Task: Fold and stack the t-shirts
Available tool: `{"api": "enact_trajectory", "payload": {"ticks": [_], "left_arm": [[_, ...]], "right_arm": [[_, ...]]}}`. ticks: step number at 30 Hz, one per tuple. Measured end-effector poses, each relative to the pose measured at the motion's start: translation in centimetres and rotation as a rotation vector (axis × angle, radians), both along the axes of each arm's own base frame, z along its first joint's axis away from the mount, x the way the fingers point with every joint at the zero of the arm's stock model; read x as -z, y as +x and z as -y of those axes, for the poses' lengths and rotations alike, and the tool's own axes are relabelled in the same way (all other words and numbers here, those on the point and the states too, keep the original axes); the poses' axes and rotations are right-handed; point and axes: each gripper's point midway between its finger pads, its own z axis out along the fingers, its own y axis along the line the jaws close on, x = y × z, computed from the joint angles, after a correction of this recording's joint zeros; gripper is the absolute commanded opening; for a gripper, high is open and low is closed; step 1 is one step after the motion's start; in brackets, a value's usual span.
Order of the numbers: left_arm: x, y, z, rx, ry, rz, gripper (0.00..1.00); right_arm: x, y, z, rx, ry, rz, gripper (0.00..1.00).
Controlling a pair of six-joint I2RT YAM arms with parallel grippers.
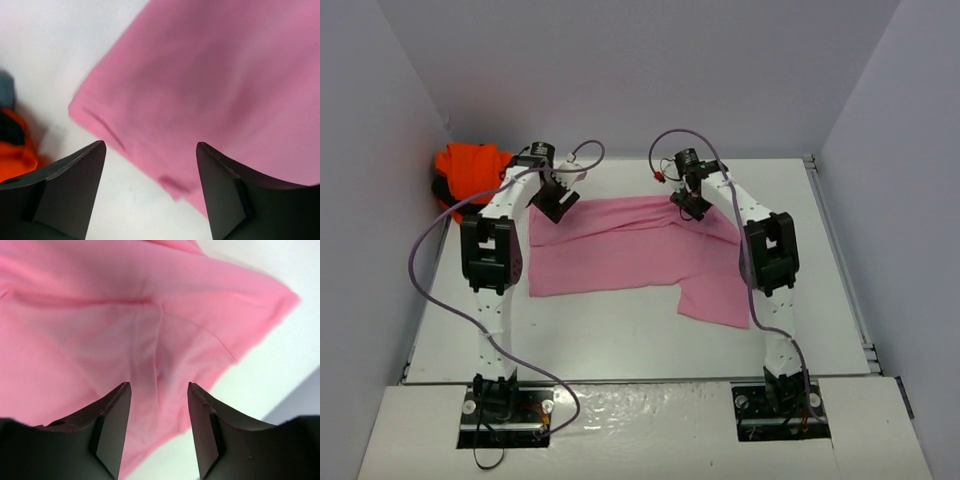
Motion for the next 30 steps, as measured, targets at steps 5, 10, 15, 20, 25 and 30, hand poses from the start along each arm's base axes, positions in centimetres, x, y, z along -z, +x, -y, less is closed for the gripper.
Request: {"api": "enact_trajectory", "payload": {"ticks": [5, 10, 15, 20, 25, 30], "left_arm": [[-8.1, -3.9, 1.3, 0.079, -0.019, 0.137, 0.69], [-11.9, -11.6, 2.1, 0.214, -0.004, 0.203, 0.67], [-4.9, -18.2, 0.2, 0.291, 0.08, 0.071, 0.65], [3.5, -22.7, -2.1, 0.313, 0.169, -0.147, 0.63], [4.6, -21.8, -2.9, 0.312, 0.221, -0.086, 0.62], [4.4, -20.7, -2.8, 0.318, 0.24, -0.003, 0.61]], "right_arm": [[-7.9, -3.7, -0.9, -0.06, 0.023, 0.131, 0.56], [-9.2, -14.7, 0.3, -0.188, -0.022, 0.067, 0.54], [-1.4, -25.4, 4.8, -0.257, -0.165, -0.246, 0.54], [1.4, -29.7, 6.8, -0.251, -0.228, -0.41, 0.54], [0.9, -28.7, 5.3, -0.248, -0.192, -0.313, 0.54], [0.4, -27.9, 4.7, -0.229, -0.161, -0.248, 0.54]]}}
